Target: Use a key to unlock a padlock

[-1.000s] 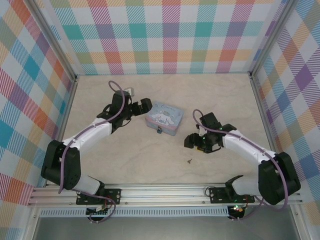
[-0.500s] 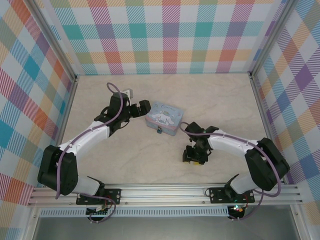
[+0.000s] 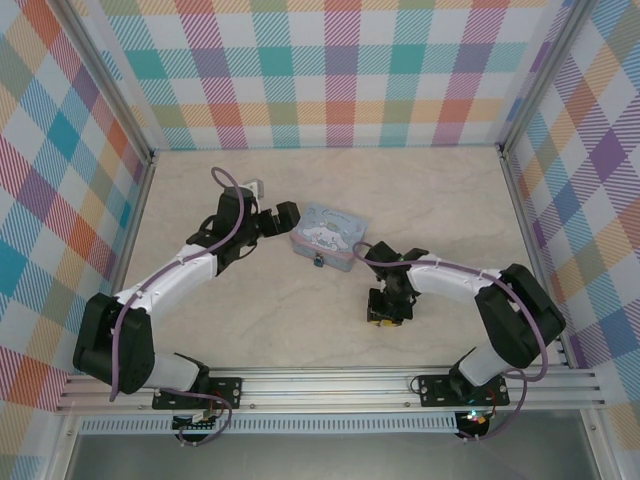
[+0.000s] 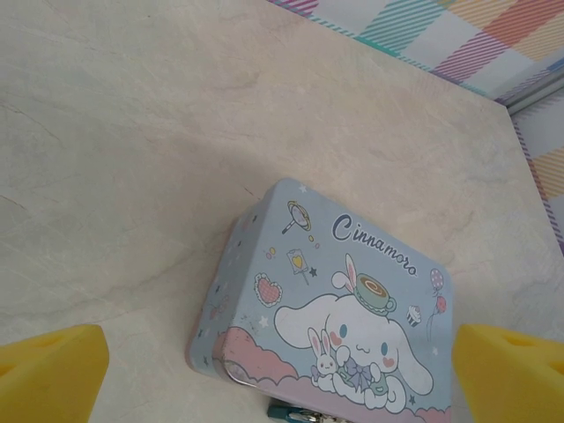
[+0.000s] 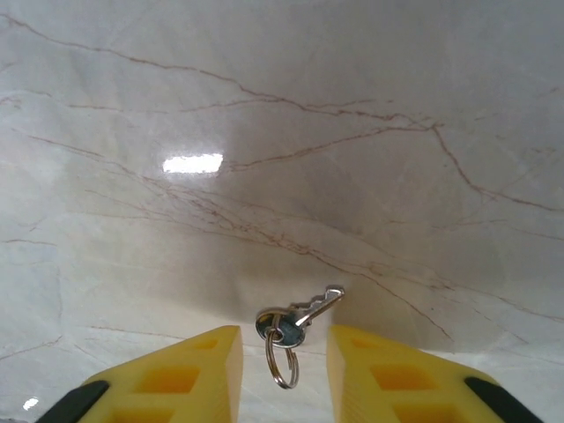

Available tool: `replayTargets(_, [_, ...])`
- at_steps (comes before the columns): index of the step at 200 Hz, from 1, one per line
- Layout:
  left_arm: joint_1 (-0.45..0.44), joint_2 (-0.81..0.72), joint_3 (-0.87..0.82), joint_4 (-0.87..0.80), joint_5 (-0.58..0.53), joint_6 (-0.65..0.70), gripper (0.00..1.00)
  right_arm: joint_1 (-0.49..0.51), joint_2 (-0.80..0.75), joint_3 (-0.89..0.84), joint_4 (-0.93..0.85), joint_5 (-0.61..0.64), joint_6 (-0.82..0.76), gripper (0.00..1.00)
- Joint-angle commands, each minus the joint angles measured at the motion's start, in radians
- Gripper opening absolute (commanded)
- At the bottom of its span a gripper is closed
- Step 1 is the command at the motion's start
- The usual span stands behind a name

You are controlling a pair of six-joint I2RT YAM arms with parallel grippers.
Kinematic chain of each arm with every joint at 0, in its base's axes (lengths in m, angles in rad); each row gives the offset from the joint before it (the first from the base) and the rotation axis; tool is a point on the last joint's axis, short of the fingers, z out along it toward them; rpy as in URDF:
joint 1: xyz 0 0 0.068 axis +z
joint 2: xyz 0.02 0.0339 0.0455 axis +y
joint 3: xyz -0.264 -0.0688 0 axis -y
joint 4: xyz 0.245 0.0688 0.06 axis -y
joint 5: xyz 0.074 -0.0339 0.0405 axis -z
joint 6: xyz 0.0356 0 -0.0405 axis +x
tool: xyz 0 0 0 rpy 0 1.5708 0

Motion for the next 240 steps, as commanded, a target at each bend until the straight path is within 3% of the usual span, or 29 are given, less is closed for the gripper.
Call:
replayTargets(1, [0.011,-0.026,-0.005,0.009,-0.014,0.017,1.0,0.006,0.013,-0.001,0.006,-0.007,-0.013,0.28])
replayTargets(112, [0.015,-0.058,0.001,-0.031,-0.031,0.028,1.0,0.006,0.019,-0.023,-0.011,0.036,-0.065,0.11])
replayTargets(168, [0.015,-0.121,-0.013,-0.086,-0.038,0.017,1.0,-0.023,-0.083,-0.04,0.089,0.044,-0.159,0.0])
replayTargets(208, [0.015,-0.165,-0.071,-0.047,0.019,-0.113,1.0,-0.06,-0.155,-0.028,0.18,-0.014,-0.205,0.0])
replayTargets(240, [0.015,-0.171,-0.108,0.004,0.086,-0.311,1.0,-0.069,-0.182,0.049,0.216,-0.038,-0.233,0.0])
